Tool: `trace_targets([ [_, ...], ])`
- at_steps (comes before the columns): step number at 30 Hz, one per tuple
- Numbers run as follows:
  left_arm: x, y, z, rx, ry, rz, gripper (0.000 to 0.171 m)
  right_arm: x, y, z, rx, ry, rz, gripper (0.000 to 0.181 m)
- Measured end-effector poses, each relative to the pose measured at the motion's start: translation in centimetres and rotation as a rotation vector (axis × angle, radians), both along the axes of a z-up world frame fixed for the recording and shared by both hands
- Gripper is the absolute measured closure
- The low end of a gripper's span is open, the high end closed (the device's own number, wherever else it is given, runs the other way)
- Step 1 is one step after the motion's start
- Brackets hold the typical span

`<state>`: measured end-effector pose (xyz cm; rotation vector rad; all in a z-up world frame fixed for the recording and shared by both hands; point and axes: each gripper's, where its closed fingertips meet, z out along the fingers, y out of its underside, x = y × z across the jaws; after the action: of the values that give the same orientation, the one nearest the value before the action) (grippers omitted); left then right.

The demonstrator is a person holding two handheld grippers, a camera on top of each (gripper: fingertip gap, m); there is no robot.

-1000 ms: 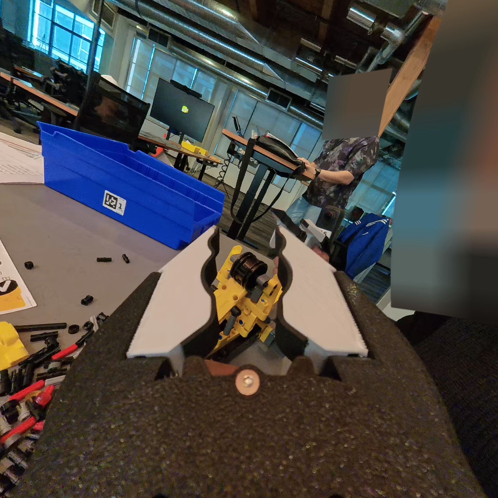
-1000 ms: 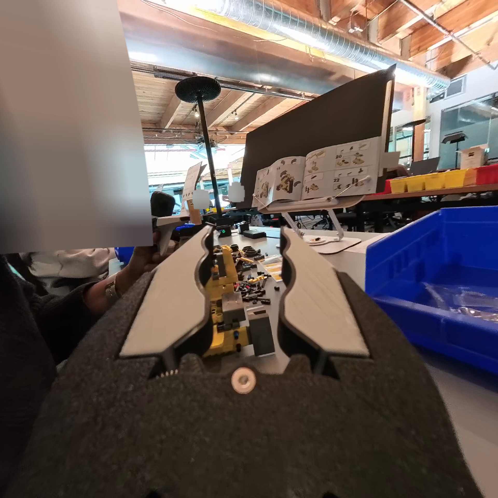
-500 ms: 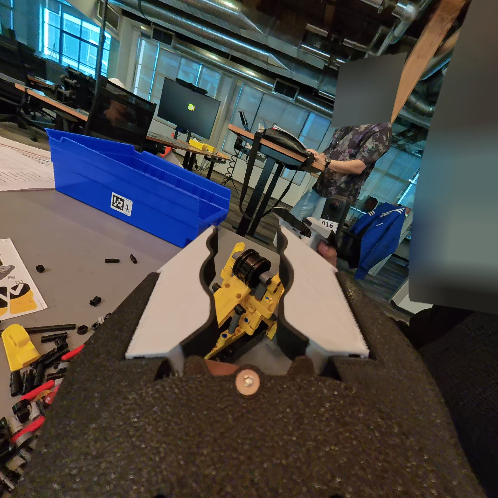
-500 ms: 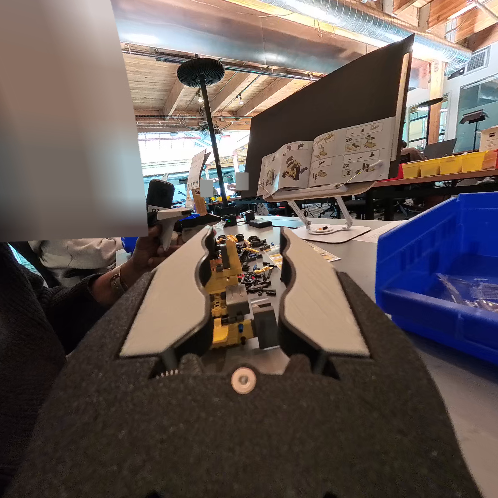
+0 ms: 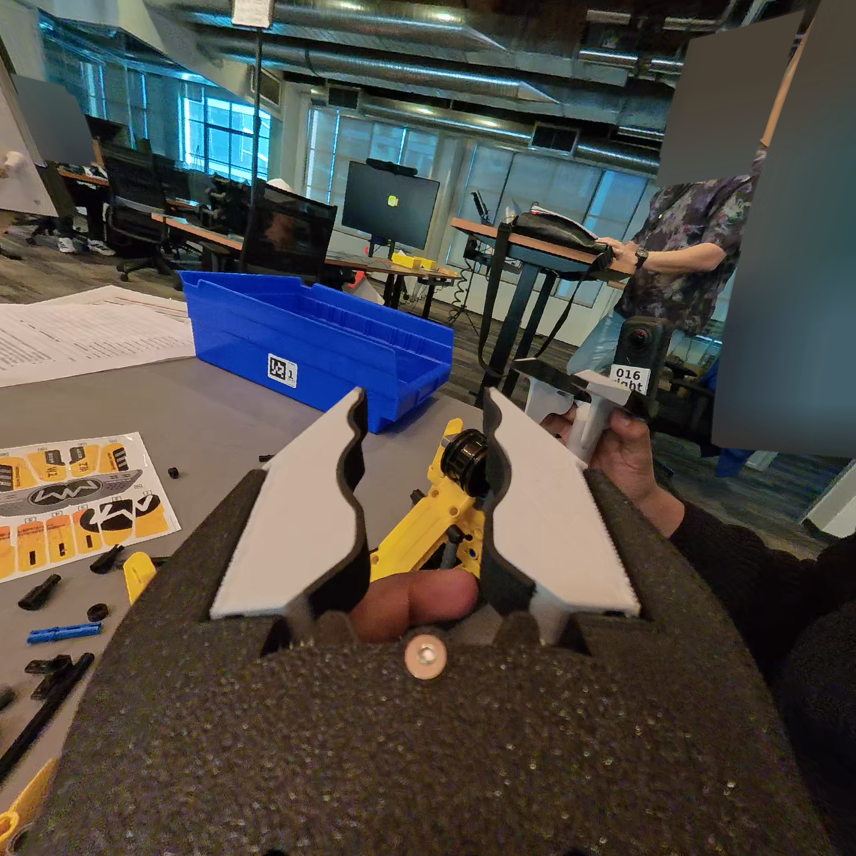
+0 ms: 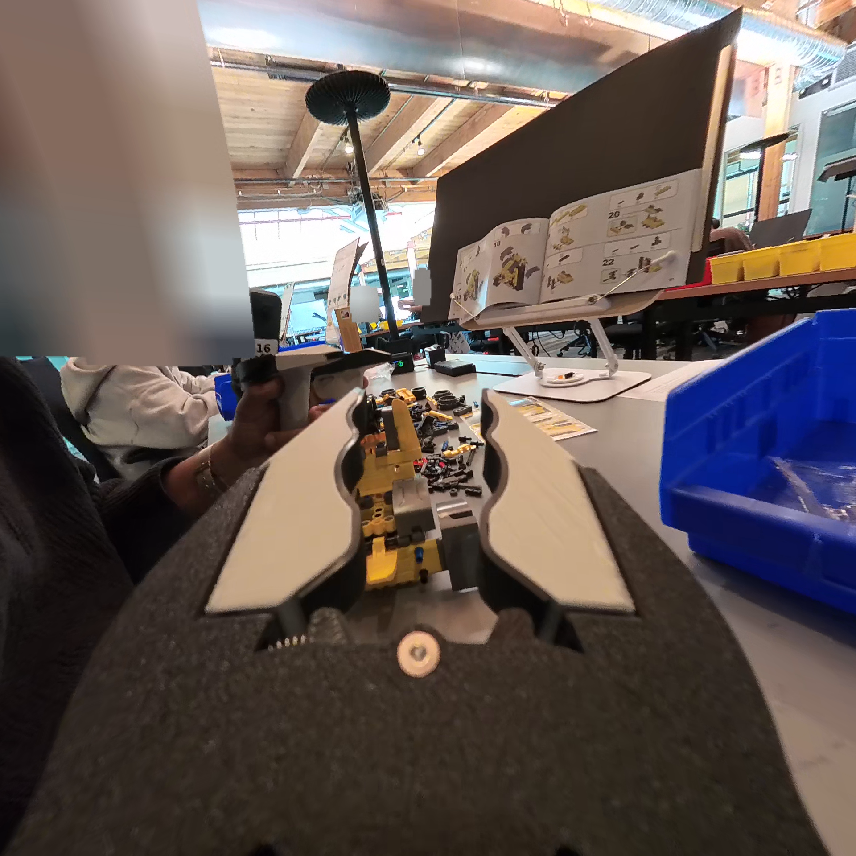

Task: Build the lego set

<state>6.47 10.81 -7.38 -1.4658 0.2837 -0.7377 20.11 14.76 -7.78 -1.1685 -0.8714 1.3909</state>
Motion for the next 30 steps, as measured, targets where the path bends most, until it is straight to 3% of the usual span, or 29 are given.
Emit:
trace_targets([
  [7,-1.0,0.2,0.4,0.073,0.099,0.128,0.123,-0.7,-0.2,-0.6,0.014,-0.049,0.003,0.133],
  [30,1.6,-0.4,-0.7,0.098,0.24,0.054,0.123,-0.7,-0.2,-0.6,0.011,-0.046,0.001,0.133],
])
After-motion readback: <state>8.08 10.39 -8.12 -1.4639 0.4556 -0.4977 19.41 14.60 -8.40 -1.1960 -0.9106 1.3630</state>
